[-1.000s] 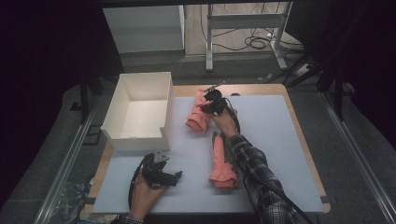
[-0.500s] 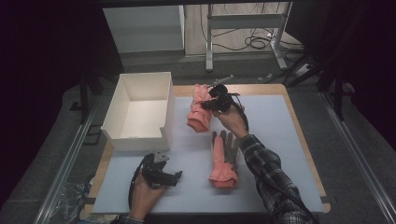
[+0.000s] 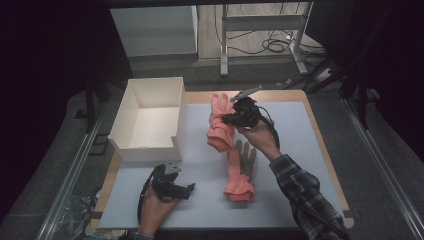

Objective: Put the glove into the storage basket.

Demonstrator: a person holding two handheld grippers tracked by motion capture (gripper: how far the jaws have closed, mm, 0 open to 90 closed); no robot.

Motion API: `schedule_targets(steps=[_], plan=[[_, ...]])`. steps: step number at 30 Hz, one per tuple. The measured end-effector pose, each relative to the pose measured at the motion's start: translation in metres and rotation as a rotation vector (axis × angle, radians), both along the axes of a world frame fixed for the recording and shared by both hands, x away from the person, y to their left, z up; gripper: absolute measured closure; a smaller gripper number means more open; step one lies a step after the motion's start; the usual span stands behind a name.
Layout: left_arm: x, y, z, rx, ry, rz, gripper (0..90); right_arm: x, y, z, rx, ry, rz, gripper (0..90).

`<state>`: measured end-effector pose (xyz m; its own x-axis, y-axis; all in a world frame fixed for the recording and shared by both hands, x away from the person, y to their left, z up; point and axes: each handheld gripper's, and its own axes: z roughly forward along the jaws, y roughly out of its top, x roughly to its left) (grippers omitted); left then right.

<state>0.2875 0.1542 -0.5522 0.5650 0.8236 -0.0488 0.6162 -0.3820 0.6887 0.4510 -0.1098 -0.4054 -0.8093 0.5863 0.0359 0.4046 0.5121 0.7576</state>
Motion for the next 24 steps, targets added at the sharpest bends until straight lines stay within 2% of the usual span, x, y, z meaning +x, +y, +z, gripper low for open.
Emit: schedule_targets(steps=[3,10,11,13,24], plan=[[0.0,0.0,0.0,0.001,0.001,0.001,0.0,-0.013,-0.01,0.003,0.011,0.001,0.003,85.6],[0.0,0.0,0.0,0.002,0.0,-0.001,0.0,-0.044,-0.031,0.007,-0.006,0.007,0.006,85.4],[0.0,0.0,0.0,0.001,-0.001,-0.001,0.0,-0.053,-0.036,0.006,-0.014,0.013,0.007,85.4],[0.0,0.0,0.0,-0.001,-0.002,0.002,0.0,-0.056,-0.038,0.006,-0.016,0.015,0.007,85.4],[0.0,0.0,0.0,0.0,0.0,0.001,0.0,-0.103,-0.057,-0.006,-0.049,0.019,0.014,85.2]])
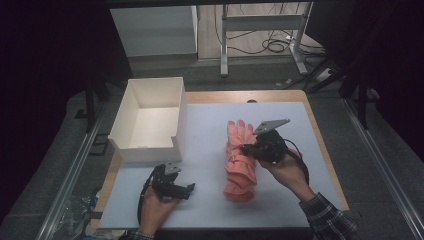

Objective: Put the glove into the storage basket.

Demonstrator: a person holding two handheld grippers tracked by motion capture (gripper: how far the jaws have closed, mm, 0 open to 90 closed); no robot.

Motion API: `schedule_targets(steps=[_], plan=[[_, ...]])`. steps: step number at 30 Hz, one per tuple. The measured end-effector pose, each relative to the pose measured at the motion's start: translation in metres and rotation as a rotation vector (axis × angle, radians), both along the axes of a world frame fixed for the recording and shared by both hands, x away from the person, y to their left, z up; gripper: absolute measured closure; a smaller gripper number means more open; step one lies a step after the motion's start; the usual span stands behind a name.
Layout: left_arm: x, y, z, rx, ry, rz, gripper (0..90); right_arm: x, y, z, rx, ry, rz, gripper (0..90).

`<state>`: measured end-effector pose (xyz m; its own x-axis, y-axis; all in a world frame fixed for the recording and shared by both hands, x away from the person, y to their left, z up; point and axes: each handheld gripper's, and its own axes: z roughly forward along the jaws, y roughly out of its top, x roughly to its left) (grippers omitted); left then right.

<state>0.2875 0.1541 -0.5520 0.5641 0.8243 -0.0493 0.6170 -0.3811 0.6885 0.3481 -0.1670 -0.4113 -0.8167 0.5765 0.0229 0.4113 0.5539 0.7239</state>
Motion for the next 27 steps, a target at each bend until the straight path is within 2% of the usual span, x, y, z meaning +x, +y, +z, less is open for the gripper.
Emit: schedule_targets(steps=[7,13,16,19,22,27], plan=[[0.0,0.0,0.0,-0.001,-0.001,0.001,0.0,-0.004,0.0,-0.027,-0.019,0.035,-0.012,84.8],[0.0,0.0,0.0,-0.001,-0.002,0.001,0.0,-0.005,0.005,-0.043,-0.054,0.03,-0.002,84.8],[0.0,0.0,0.0,-0.001,-0.002,0.002,0.0,-0.006,0.007,-0.049,-0.078,0.02,-0.015,85.0],[0.0,0.0,0.0,0.002,-0.001,-0.001,0.0,-0.007,0.008,-0.058,-0.083,0.013,-0.012,84.9],[0.0,0.0,0.0,0.002,-0.001,-0.001,0.0,-0.006,0.006,-0.058,-0.06,0.02,-0.015,82.9],[0.0,0.0,0.0,-0.001,-0.003,0.002,0.0,-0.006,-0.001,-0.053,-0.01,0.018,-0.021,67.2]])
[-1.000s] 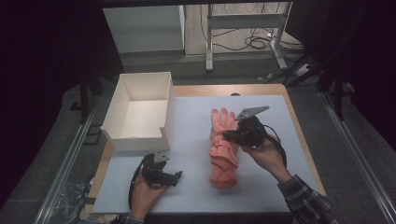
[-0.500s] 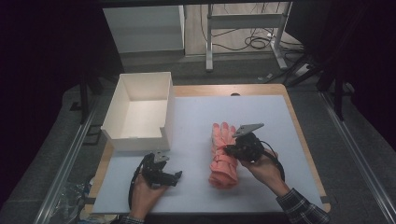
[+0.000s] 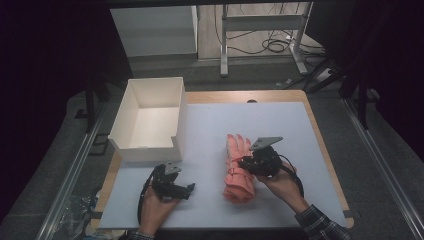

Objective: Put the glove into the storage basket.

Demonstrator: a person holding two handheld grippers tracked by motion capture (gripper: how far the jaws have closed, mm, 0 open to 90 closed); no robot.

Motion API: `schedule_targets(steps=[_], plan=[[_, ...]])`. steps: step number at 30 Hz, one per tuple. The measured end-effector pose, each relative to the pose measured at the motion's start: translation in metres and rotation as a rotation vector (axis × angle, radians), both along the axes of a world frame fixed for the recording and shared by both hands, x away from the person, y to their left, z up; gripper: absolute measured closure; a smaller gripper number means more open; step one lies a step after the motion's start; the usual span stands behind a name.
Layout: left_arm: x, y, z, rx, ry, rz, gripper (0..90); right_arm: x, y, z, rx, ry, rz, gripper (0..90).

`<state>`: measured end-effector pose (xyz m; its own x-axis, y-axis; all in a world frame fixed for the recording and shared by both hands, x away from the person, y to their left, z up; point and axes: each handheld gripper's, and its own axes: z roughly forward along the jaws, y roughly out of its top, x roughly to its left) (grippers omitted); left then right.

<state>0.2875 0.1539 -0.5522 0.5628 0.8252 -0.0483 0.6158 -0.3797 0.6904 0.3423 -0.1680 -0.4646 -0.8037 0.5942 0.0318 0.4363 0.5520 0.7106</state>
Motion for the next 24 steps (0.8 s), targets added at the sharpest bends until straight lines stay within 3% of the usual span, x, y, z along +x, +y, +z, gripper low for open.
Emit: schedule_targets(steps=[2,13,17,24], plan=[[0.0,0.0,0.0,0.0,0.0,0.0,0.0,0.0,-0.005,0.005,0.033,-0.001,0.002,61.8],[0.0,0.0,0.0,0.0,0.0,0.0,0.0,-0.007,-0.023,0.02,0.038,-0.069,-0.01,55.5],[0.0,0.0,0.0,-0.007,0.001,0.005,0.0,-0.011,-0.041,0.013,0.04,-0.085,-0.035,54.7],[0.0,0.0,0.0,0.002,0.003,-0.001,0.0,-0.018,-0.065,-0.015,0.059,-0.027,-0.09,55.4]])
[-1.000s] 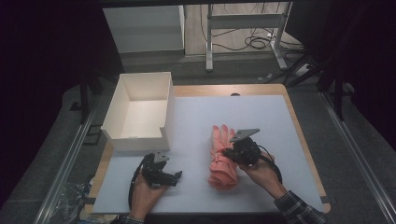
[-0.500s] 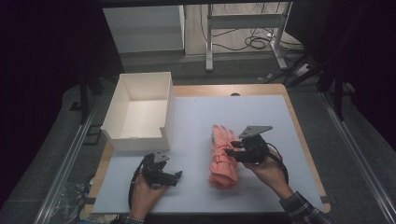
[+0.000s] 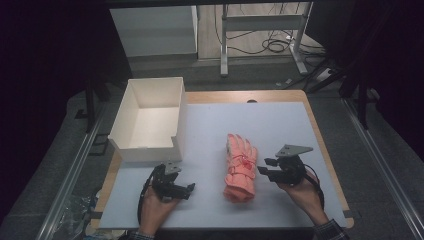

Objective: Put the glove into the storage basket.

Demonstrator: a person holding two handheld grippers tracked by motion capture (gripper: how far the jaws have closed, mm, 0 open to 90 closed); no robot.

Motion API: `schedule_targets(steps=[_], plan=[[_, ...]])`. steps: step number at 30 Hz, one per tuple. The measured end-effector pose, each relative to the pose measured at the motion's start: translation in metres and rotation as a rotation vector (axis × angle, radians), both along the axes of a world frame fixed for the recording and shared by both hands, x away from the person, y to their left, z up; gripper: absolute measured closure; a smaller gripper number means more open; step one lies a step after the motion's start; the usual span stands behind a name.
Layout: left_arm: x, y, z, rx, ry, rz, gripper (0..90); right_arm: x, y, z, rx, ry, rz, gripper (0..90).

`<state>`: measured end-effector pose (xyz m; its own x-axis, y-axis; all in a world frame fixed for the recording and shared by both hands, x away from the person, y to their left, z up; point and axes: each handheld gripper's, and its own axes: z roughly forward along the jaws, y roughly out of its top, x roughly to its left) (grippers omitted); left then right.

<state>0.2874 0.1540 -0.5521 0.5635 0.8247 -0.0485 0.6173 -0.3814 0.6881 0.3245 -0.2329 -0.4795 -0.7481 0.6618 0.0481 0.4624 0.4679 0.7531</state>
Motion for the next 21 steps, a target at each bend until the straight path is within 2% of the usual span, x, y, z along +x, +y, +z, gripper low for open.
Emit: schedule_targets(steps=[5,10,13,16,21], plan=[[0.0,0.0,0.0,0.0,0.0,0.0,0.0,-0.012,-0.006,-0.018,0.011,0.035,-0.002,55.5],[0.0,0.0,0.0,0.0,0.0,0.0,0.0,-0.025,-0.001,-0.03,0.009,0.051,0.02,55.6],[0.0,0.0,0.0,0.0,0.0,0.0,0.0,-0.033,0.009,-0.036,-0.001,0.047,0.053,55.5],[0.0,0.0,0.0,0.0,0.0,0.0,0.0,-0.036,0.014,-0.038,-0.01,0.035,0.055,55.6],[0.0,0.0,0.0,0.0,0.0,0.0,0.0,-0.036,0.022,-0.041,0.002,0.037,0.069,55.5]])
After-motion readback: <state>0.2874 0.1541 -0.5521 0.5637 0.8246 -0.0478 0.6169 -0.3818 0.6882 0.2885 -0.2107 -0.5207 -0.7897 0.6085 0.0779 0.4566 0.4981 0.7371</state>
